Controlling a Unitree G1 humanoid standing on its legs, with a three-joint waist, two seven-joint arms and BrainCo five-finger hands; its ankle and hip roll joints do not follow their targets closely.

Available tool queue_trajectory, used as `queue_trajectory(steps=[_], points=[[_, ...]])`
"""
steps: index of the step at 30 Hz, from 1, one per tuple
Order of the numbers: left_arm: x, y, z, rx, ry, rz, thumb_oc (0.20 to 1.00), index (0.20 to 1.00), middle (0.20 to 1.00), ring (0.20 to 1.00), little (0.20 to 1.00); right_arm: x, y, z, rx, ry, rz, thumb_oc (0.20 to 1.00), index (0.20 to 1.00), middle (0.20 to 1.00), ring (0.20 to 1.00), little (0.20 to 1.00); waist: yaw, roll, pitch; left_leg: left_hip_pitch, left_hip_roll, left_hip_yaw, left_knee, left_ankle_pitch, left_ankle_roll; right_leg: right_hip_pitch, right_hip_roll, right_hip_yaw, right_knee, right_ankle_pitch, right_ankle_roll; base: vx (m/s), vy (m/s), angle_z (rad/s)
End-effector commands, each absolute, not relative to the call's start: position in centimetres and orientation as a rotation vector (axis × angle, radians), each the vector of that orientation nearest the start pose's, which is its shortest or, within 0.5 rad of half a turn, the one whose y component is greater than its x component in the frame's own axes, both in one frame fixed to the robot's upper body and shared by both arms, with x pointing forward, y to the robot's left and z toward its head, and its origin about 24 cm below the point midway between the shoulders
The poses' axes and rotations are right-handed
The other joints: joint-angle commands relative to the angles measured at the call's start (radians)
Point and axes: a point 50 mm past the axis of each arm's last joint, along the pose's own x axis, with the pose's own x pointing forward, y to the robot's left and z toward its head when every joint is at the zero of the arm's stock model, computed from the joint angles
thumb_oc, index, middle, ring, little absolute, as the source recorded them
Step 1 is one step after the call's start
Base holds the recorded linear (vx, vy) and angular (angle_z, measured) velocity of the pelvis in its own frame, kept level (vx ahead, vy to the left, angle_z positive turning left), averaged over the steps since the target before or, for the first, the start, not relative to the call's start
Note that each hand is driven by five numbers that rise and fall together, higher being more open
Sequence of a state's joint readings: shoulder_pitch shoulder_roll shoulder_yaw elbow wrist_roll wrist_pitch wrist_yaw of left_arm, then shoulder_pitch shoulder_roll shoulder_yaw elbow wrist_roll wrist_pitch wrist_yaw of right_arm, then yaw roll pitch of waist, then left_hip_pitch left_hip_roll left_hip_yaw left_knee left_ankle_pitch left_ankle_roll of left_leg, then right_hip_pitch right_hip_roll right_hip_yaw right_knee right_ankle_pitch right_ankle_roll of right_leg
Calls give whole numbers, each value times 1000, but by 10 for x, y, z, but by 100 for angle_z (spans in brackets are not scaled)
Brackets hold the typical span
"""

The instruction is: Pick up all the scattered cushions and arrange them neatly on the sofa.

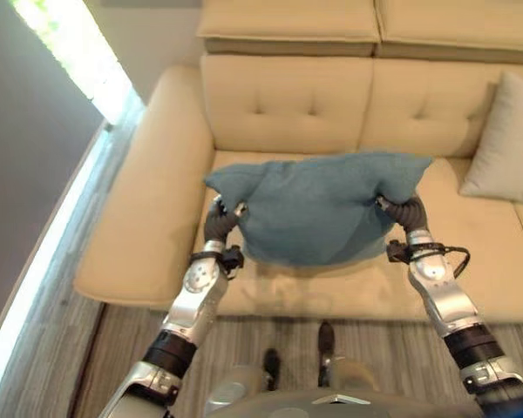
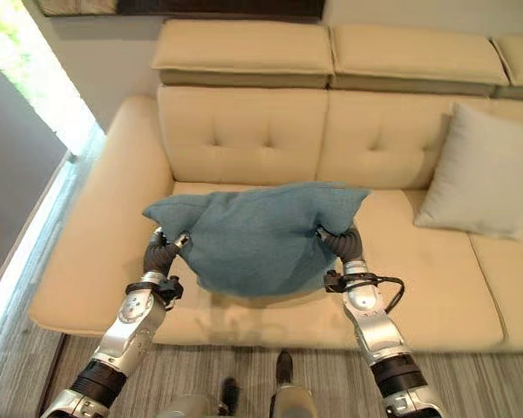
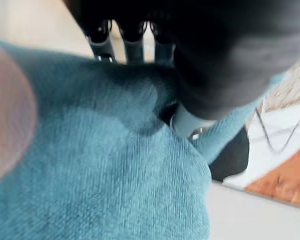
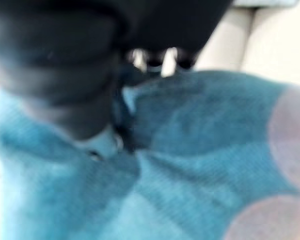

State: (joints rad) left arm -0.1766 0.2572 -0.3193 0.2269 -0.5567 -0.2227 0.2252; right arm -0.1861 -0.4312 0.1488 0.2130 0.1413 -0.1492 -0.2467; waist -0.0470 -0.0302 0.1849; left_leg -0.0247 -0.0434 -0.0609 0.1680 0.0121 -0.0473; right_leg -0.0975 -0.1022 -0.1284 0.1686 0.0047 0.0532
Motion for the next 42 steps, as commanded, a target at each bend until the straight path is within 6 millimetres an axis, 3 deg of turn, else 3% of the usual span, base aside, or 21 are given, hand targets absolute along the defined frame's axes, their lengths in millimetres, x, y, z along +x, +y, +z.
queue_trajectory(steps=[1,2,5,9,10,11,20,27,30,31,33,34,36,38,40,42], points=[[289,111,89,-265,-256,-217,200,200,200,200,200,291,-196,114,-198,-391,-86,200,200,200,200,200,-11,-56,-109,-79,51,46,292,-93,-34,2,24,-21,-170,63,23,34,-180,59],[290,111,91,-270,-260,-214,200,200,200,200,200,292,-199,116,-202,-393,-103,200,200,200,200,200,-6,-67,-99,-160,71,80,381,-85,-27,29,25,-30,-180,41,8,13,-86,35],[293,107,94,-268,-260,-220,200,200,200,200,200,292,-201,117,-201,-392,-117,200,200,200,200,200,4,-73,-96,-181,105,104,237,-115,-14,45,22,-37,-178,24,15,61,-21,1],[294,107,99,-259,-281,-220,200,200,200,200,200,294,-203,117,-208,-389,-128,200,200,200,200,200,20,-69,-92,-177,100,62,120,-77,-29,60,25,-20,-167,9,22,97,87,-15],[294,103,97,-268,-273,-234,200,200,200,200,200,294,-203,117,-211,-389,-120,200,200,200,200,200,12,-38,-113,-100,106,47,-15,-74,-30,74,37,-13,-168,-2,33,151,159,-47],[293,101,96,-265,-271,-242,200,200,200,200,200,293,-205,116,-217,-384,-126,200,200,200,200,200,9,-35,-118,-77,108,52,-33,-67,-32,81,32,-15,-168,-4,35,151,159,-54],[290,114,93,-227,-265,-216,200,200,200,200,200,290,-200,109,-210,-357,-111,200,200,200,200,200,20,-30,-138,7,76,100,-86,-97,0,96,-6,35,-202,26,57,78,95,-27],[301,122,109,-178,-327,-166,200,200,200,200,200,300,-194,123,-234,-404,-98,200,200,200,200,200,20,-19,-137,17,67,126,-99,-109,6,91,-21,46,-209,32,72,62,16,-12],[315,120,129,-148,-391,-152,200,200,200,200,200,311,-190,140,-244,-454,-95,200,200,200,200,200,16,-12,-129,4,66,126,-92,-111,4,77,-24,45,-208,32,71,25,-8,-5],[323,114,148,-131,-449,-157,200,200,200,200,200,320,-185,155,-251,-494,-92,200,200,200,200,200,12,-9,-115,-18,65,125,-85,-111,2,59,-25,45,-205,34,71,-43,-26,-4],[333,107,166,-109,-498,-157,200,200,200,200,200,329,-181,172,-261,-539,-95,200,200,200,200,200,7,-6,-95,-60,68,118,-70,-109,-1,19,-25,50,-193,36,69,-71,-29,1],[333,107,167,-109,-502,-157,200,200,200,200,200,330,-181,173,-261,-542,-95,200,200,200,200,200,6,-6,-94,-64,68,117,-68,-109,-1,15,-25,49,-191,36,69,-69,-19,10],[347,101,190,-74,-553,-141,200,200,200,200,200,343,-178,197,-280,-592,-112,200,200,200,200,200,0,-4,-72,-129,70,108,-43,-102,-6,-47,-24,48,-160,37,62,-95,-44,21],[354,98,202,-64,-572,-131,200,200,200,200,200,350,-178,214,-286,-629,-127,200,200,200,200,200,-5,-3,-54,-167,75,102,-32,-96,-11,-93,-20,49,-136,37,57,-61,-45,14],[354,98,203,-65,-576,-131,200,200,200,200,200,351,-177,215,-286,-632,-127,200,200,200,200,200,-6,-2,-55,-173,76,102,-29,-97,-11,-99,-20,49,-133,36,57,-27,-26,7],[366,99,224,-21,-611,-108,200,200,200,200,200,362,-174,241,-285,-677,-147,200,200,200,200,200,-10,-5,-36,-224,86,95,-16,-87,-20,-151,-14,42,-114,38,53,-45,-74,4]])
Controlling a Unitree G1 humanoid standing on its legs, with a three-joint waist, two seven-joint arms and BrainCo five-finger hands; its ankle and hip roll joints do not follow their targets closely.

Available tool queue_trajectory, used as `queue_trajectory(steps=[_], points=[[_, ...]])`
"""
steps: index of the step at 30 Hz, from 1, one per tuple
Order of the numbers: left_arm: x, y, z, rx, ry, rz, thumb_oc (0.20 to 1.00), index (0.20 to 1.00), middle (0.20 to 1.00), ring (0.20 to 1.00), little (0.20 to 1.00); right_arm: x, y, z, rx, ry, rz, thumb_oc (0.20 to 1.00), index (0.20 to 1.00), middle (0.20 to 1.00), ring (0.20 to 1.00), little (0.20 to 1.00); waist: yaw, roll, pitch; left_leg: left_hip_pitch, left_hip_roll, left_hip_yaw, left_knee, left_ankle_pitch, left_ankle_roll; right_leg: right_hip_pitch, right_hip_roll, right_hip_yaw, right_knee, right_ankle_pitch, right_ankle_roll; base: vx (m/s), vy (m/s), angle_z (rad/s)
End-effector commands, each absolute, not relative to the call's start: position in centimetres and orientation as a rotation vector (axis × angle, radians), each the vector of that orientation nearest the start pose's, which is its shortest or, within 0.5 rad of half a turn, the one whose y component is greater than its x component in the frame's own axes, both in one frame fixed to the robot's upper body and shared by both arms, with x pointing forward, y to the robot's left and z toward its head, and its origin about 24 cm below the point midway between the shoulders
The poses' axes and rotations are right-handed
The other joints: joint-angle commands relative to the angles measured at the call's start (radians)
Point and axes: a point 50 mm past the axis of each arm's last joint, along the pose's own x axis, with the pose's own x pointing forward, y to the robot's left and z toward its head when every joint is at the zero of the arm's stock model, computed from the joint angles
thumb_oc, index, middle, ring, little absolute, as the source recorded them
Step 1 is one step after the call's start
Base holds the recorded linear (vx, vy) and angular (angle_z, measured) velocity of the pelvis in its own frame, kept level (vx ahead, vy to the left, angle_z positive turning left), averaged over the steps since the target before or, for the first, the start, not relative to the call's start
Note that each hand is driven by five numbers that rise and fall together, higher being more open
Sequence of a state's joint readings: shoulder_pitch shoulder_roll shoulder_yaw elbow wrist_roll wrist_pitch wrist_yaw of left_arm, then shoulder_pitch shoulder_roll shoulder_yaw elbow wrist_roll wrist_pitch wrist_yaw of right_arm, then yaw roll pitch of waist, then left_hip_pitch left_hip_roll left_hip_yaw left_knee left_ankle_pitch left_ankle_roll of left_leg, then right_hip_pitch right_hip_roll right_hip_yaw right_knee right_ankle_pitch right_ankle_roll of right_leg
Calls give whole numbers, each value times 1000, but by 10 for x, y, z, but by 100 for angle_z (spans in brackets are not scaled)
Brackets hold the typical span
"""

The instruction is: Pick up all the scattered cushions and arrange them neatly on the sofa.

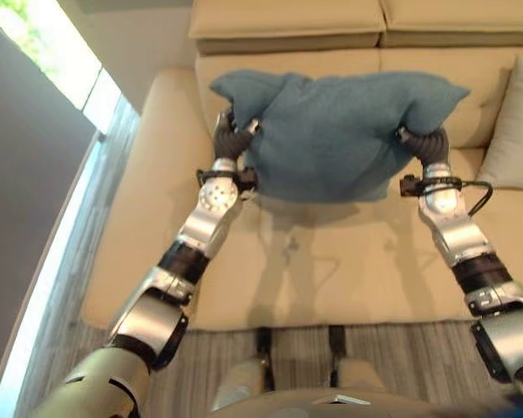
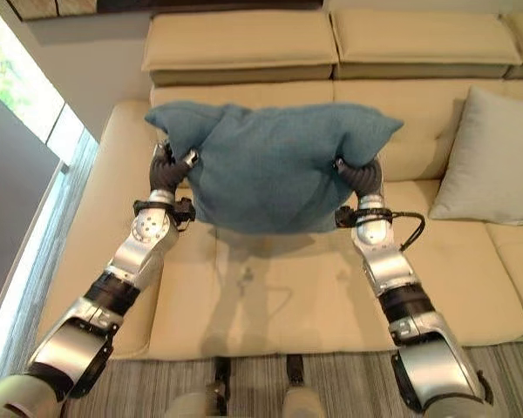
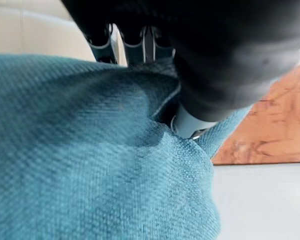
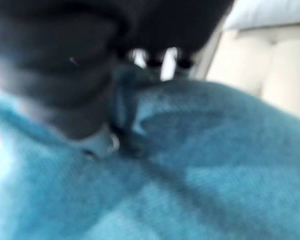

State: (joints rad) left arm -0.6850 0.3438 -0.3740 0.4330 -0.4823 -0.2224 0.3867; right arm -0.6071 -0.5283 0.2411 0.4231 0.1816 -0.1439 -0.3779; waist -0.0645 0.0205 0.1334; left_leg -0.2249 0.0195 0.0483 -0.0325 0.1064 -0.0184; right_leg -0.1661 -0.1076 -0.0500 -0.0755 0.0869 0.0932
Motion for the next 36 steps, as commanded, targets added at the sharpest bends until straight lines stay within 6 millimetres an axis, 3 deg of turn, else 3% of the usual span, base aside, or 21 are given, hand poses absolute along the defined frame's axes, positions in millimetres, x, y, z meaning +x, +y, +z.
queue_trajectory(steps=[1,2,4,6,9,14,25,29,30,31,32,36], points=[[369,99,232,-4,-627,-101,200,200,200,200,200,365,-171,251,-282,-694,-147,200,200,200,200,200,7,-55,25,-40,27,-17,190,-179,-52,-103,-6,-36,138,-46,12,-33,-97,0],[374,100,248,34,-656,-88,200,200,200,200,200,371,-169,265,-285,-711,-156,200,200,200,200,200,6,-55,40,-76,31,-19,201,-171,-59,-134,-5,-38,145,-46,11,-26,-87,-4],[377,103,255,54,-669,-74,200,200,200,200,200,373,-167,271,-279,-717,-159,200,200,200,200,200,5,-54,45,-92,33,-24,204,-168,-60,-152,-3,-38,152,-46,10,-18,-67,-2],[382,105,275,80,-700,-44,200,200,200,200,200,380,-163,287,-275,-729,-167,200,200,200,200,200,5,-49,58,-136,37,-33,211,-155,-67,-199,1,-45,169,-48,8,-18,-61,0],[385,104,282,67,-702,-31,200,200,200,200,200,383,-158,295,-280,-736,-169,200,200,200,200,200,6,-45,66,-160,43,-37,213,-151,-74,-231,5,-52,186,-56,6,-10,-59,-2],[387,106,309,100,-752,-6,200,200,200,200,200,387,-152,327,-304,-783,-188,200,200,200,200,200,9,-25,98,-244,48,-49,226,-132,-84,-341,6,-61,258,-78,0,-11,-63,7],[389,107,309,109,-748,4,200,200,200,200,200,387,-141,336,-367,-820,-199,200,200,200,200,200,-3,5,125,-365,46,-40,243,-119,-86,-493,10,-43,304,-73,-2,-24,-28,4],[390,108,309,119,-742,16,200,200,200,200,200,386,-142,344,-472,-848,-229,200,200,200,200,200,-5,13,139,-403,47,-36,253,-119,-86,-535,13,-34,311,-69,0,0,0,0],[391,110,313,130,-750,27,319,319,319,319,319,387,-145,348,-549,-853,-266,677,677,677,677,677,-8,14,146,-419,46,-36,256,-117,-86,-551,13,-32,311,-66,2,-34,-44,-1],[391,112,318,156,-764,50,846,846,846,846,846,389,-151,352,-626,-855,-325,1000,1000,1000,1000,1000,-9,17,151,-434,46,-37,258,-115,-84,-573,15,-28,318,-64,3,-27,-36,1],[391,112,318,156,-764,50,1000,1000,1000,1000,1000,389,-151,352,-626,-855,-325,1000,1000,1000,1000,1000,-9,17,151,-434,46,-37,258,-115,-84,-573,15,-29,318,-64,3,0,0,0],[392,120,332,259,-797,179,1000,1000,1000,1000,1000,389,-173,361,-812,-857,-539,1000,1000,1000,1000,1000,-8,23,161,-448,41,-39,248,-108,-82,-595,21,-24,315,-59,8,-2,-8,-1]])
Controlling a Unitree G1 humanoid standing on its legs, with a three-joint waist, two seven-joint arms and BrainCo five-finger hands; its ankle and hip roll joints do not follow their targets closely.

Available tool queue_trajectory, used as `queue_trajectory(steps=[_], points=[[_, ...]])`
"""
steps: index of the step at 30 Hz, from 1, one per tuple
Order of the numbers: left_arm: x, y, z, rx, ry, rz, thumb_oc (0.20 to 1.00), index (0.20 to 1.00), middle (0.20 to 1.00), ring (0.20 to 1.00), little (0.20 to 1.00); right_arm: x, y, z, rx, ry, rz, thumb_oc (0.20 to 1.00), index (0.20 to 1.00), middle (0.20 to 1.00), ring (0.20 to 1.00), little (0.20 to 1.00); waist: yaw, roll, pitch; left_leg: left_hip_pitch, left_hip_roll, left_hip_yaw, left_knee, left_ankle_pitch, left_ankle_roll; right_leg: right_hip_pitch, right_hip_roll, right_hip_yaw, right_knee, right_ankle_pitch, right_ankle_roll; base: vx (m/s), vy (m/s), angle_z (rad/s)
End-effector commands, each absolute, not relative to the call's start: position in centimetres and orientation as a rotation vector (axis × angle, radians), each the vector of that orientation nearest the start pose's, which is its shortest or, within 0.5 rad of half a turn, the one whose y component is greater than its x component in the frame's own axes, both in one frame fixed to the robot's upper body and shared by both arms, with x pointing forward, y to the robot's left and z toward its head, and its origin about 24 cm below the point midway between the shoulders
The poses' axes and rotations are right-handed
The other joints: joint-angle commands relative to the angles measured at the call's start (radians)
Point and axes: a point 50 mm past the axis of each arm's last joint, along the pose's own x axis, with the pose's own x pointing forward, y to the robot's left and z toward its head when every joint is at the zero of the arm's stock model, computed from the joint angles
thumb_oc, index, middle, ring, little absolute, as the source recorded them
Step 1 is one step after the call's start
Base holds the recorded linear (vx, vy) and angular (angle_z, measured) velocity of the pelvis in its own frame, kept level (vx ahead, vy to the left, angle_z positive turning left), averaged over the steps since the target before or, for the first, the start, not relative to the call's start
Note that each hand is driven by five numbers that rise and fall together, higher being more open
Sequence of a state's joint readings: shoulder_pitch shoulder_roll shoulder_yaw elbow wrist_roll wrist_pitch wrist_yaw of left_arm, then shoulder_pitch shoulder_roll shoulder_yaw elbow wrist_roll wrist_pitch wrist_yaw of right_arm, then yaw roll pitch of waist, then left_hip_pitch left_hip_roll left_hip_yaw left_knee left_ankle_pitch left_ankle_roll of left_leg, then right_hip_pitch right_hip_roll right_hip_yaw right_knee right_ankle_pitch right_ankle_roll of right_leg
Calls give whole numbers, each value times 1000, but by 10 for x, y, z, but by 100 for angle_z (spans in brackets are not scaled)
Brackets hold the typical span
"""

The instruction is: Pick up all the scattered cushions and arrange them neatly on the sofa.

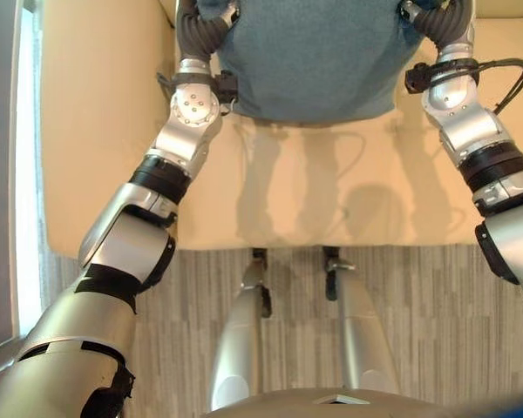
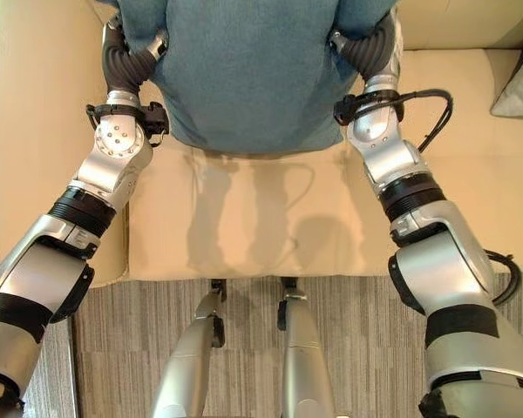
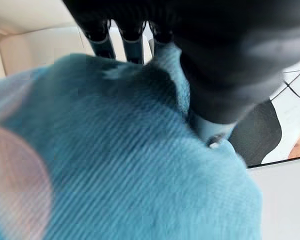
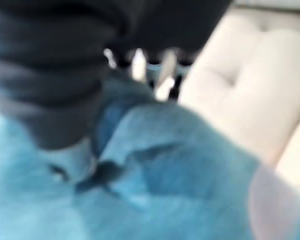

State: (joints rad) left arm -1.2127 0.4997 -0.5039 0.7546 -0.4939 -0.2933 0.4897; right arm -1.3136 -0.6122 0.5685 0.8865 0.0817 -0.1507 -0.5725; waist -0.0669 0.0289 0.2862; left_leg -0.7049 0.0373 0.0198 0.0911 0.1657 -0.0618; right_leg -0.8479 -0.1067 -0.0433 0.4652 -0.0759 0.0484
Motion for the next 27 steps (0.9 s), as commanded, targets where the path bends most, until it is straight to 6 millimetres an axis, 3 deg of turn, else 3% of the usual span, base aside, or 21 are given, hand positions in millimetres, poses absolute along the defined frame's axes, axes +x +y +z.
queue_trajectory(steps=[1,7,12,15,19,21,27], points=[[393,123,334,283,-798,230,1000,1000,1000,1000,1000,390,-178,361,-844,-844,-587,1000,1000,1000,1000,1000,-5,16,10,31,23,-11,121,-167,-38,83,21,-29,-226,104,54,0,0,0],[401,133,340,442,-758,431,1000,1000,1000,1000,1000,396,-187,362,-912,-759,-739,1000,1000,1000,1000,1000,-5,16,16,33,21,-17,109,-166,-32,79,26,-25,-229,109,53,0,0,0],[401,146,355,479,-756,475,1000,1000,1000,1000,1000,396,-190,370,-974,-737,-776,1000,1000,1000,1000,1000,-4,20,12,44,19,-20,100,-160,-32,84,28,-25,-235,113,54,0,0,0],[397,169,371,451,-753,530,1000,1000,1000,1000,1000,393,-196,382,-1026,-739,-799,1000,1000,1000,1000,1000,-1,22,4,56,18,-21,87,-154,-34,96,30,-23,-247,113,54,11,-6,0],[394,185,381,454,-745,571,1000,1000,1000,1000,1000,390,-203,390,-1053,-740,-824,1000,1000,1000,1000,1000,-2,24,0,68,17,-26,73,-148,-36,108,32,-24,-256,114,54,10,-3,0],[390,202,389,489,-730,657,1000,1000,1000,1000,1000,385,-214,398,-1067,-743,-884,1000,1000,1000,1000,1000,-5,25,-4,70,15,-28,62,-136,-39,111,32,-27,-264,119,55,36,-9,-1],[379,229,403,493,-735,850,1000,1000,1000,1000,1000,373,-233,411,-1080,-764,-1050,1000,1000,1000,1000,1000,-6,31,-19,73,16,-27,24,-119,-41,106,38,-32,-280,124,58,0,0,0]])
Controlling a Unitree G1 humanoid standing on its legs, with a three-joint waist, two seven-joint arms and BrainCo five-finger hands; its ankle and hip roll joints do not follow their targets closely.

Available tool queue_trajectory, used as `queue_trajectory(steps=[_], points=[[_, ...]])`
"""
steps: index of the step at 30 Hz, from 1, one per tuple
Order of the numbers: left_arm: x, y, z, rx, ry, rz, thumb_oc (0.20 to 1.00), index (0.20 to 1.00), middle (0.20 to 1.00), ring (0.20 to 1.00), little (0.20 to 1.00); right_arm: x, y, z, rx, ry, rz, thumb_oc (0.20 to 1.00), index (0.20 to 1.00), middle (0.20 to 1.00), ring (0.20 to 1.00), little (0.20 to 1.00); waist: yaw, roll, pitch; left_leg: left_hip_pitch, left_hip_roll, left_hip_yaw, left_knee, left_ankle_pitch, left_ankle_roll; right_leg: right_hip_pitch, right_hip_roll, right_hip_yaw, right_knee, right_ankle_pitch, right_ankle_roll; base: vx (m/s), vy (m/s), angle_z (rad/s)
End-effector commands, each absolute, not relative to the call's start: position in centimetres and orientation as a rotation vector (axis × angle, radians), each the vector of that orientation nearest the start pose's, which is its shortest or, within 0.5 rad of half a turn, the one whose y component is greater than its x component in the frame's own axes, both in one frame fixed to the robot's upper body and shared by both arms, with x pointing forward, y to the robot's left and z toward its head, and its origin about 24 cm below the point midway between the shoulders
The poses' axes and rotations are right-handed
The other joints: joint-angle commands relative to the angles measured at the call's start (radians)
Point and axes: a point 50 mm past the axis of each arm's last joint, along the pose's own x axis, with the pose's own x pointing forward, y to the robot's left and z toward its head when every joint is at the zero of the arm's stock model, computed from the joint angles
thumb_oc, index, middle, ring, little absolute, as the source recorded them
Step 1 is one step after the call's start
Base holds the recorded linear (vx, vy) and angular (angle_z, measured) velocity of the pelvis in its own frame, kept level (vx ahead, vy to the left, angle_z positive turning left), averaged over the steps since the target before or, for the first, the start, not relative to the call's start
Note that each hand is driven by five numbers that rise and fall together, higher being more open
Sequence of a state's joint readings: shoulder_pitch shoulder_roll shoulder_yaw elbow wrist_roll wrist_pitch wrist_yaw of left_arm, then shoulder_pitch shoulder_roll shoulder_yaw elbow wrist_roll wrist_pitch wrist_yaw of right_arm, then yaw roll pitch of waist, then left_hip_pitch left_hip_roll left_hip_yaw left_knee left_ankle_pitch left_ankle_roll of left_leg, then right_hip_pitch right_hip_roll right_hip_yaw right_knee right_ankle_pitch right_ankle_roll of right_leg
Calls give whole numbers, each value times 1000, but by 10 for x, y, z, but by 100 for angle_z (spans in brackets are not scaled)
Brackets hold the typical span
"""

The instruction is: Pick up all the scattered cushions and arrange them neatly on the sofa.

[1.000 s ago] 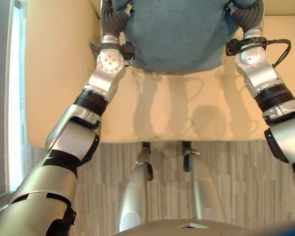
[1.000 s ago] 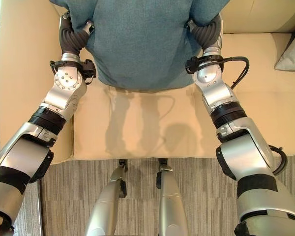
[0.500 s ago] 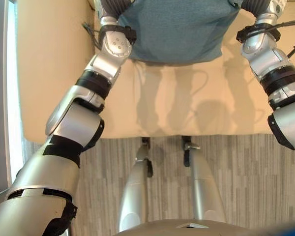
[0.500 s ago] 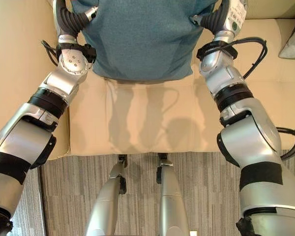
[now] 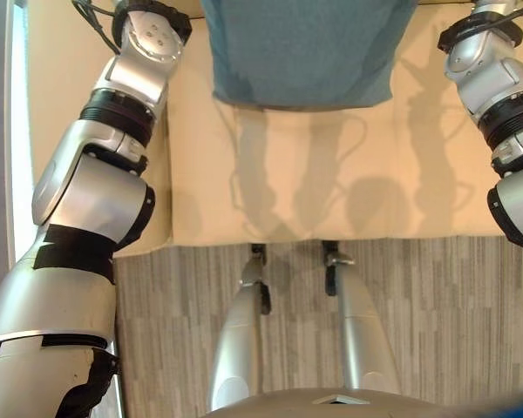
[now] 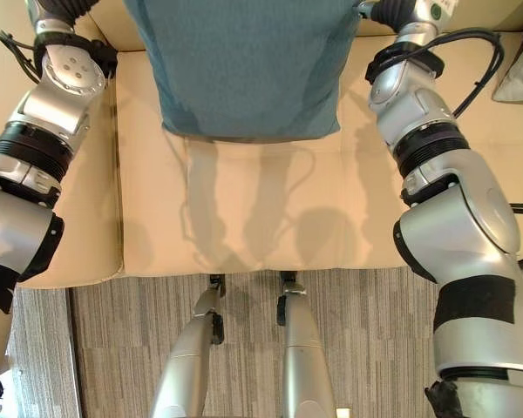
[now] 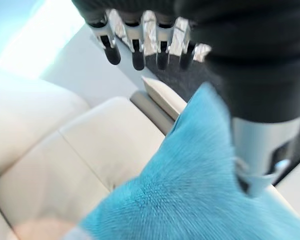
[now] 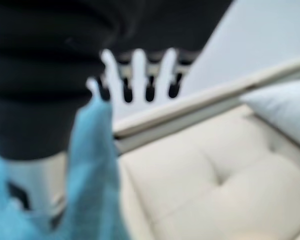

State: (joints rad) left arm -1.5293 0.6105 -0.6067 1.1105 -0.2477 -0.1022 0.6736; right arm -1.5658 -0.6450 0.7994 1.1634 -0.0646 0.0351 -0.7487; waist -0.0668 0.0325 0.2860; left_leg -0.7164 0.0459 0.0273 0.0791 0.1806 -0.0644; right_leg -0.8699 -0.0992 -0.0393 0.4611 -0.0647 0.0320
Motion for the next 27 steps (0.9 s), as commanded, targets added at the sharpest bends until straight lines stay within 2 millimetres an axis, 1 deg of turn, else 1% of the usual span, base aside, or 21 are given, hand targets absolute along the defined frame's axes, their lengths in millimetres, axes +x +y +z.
queue_trajectory(steps=[1,3,6,7,9,10,11,12,13,14,15,17,18,19,20,21,22,23,25,26,27], points=[[379,229,403,492,-735,850,1000,1000,1000,1000,1000,372,-233,411,-1080,-764,-1050,1000,1000,1000,1000,1000,-6,27,-18,84,7,-34,36,-133,-38,128,31,-36,-276,113,74,0,0,0],[374,241,407,462,-744,861,1000,1000,1000,1000,1000,366,-243,420,-1089,-765,-1091,1000,1000,1000,1000,1000,-5,30,-27,81,6,-36,31,-129,-39,124,31,-38,-274,114,74,0,0,0],[373,246,404,422,-754,836,1000,1000,1000,1000,1000,362,-252,421,-1073,-772,-1092,1000,1000,1000,1000,1000,-4,30,-30,81,5,-38,34,-127,-40,130,31,-40,-277,112,73,0,0,0],[372,246,403,408,-770,817,1000,1000,1000,1000,1000,361,-256,419,-1070,-772,-1083,1000,1000,1000,1000,1000,-3,29,-31,85,5,-40,34,-128,-40,135,31,-41,-276,111,73,0,0,0],[366,244,391,316,-858,694,1000,1000,1000,1000,1000,358,-265,408,-1046,-791,-994,1000,1000,1000,1000,1000,0,23,-34,111,5,-41,31,-131,-40,171,30,-49,-282,105,71,0,0,0],[366,244,389,317,-855,694,1000,1000,1000,1000,1000,359,-265,406,-1047,-788,-992,1000,1000,1000,1000,1000,0,23,-36,114,6,-41,30,-131,-40,174,30,-49,-283,105,71,0,0,0],[365,244,381,289,-865,646,1000,1000,1000,1000,1000,358,-269,399,-1039,-792,-951,1000,1000,1000,1000,1000,2,21,-35,126,6,-42,30,-132,-40,188,27,-53,-285,105,71,0,0,0],[364,244,352,254,-850,538,1000,1000,1000,1000,1000,356,-276,375,-1041,-774,-846,1000,1000,1000,1000,1000,2,14,-40,168,6,-41,21,-138,-39,238,23,-61,-300,104,68,0,0,0],[364,244,350,256,-847,537,1000,1000,1000,1000,1000,356,-277,373,-1041,-770,-845,1000,1000,1000,1000,1000,2,13,-42,171,6,-41,20,-138,-39,241,23,-61,-301,104,69,33,12,2],[360,249,312,206,-795,456,1000,1000,1000,1000,1000,352,-288,338,-993,-725,-751,1000,1000,1000,1000,1000,2,10,-45,220,4,-40,8,-148,-36,290,17,-67,-315,105,68,0,0,0],[360,249,310,209,-792,453,1000,1000,1000,1000,1000,351,-289,336,-992,-720,-750,1000,1000,1000,1000,1000,2,7,-49,220,2,-41,5,-142,-35,291,16,-68,-319,111,68,0,0,0],[350,258,271,193,-721,385,1000,1000,1000,1000,1000,342,-311,291,-994,-596,-674,1000,1000,1000,1000,1000,1,0,-55,274,1,-37,-6,-154,-33,354,11,-75,-333,107,69,50,26,9],[344,259,248,179,-672,364,1000,1000,1000,1000,1000,335,-318,270,-958,-553,-658,1000,1000,1000,1000,1000,3,-6,-60,299,-1,-36,-16,-152,-31,381,5,-80,-345,113,70,118,60,16],[327,270,199,164,-546,327,1000,1000,1000,1000,1000,318,-335,219,-971,-400,-566,1000,1000,1000,1000,1000,6,-15,-70,353,0,-31,-34,-162,-29,440,-2,-87,-364,113,74,72,55,13],[326,269,198,165,-545,325,1000,1000,1000,1000,1000,317,-335,219,-970,-397,-567,1000,1000,1000,1000,1000,6,-17,-72,352,-1,-31,-36,-157,-29,439,-3,-87,-368,117,74,97,61,9],[318,270,175,175,-481,299,1000,1000,1000,1000,1000,308,-341,200,-929,-346,-541,1000,1000,1000,1000,1000,9,-22,-78,377,-2,-32,-45,-159,-27,470,-5,-89,-379,118,78,95,77,6],[293,282,128,187,-329,294,1000,1000,1000,1000,1000,289,-349,160,-907,-225,-484,1000,1000,1000,1000,1000,12,-30,-91,427,-3,-29,-57,-170,-24,524,-7,-89,-396,118,85,134,117,4],[282,282,102,157,-243,283,1000,1000,1000,1000,1000,280,-350,140,-863,-174,-469,1000,1000,1000,1000,1000,14,-35,-104,448,-10,-30,-63,-169,-20,554,-10,-89,-411,123,90,137,102,0],[260,295,72,178,-122,304,1000,1000,1000,1000,1000,263,-355,111,-858,-74,-455,1000,1000,1000,1000,1000,17,-42,-126,487,-12,-26,-72,-178,-13,597,-14,-92,-433,125,95,76,92,-5],[246,300,53,198,-44,317,1000,1000,1000,1000,1000,254,-356,96,-854,-24,-443,1000,1000,1000,1000,1000,17,-44,-136,511,-12,-23,-78,-182,-10,620,-16,-92,-443,129,99,69,115,-5],[238,302,37,217,25,316,1000,1000,1000,1000,1000,248,-356,85,-839,10,-442,1000,1000,1000,1000,1000,20,-46,-150,532,-14,-20,-82,-186,-6,644,-16,-96,-452,128,102,56,115,-4]])
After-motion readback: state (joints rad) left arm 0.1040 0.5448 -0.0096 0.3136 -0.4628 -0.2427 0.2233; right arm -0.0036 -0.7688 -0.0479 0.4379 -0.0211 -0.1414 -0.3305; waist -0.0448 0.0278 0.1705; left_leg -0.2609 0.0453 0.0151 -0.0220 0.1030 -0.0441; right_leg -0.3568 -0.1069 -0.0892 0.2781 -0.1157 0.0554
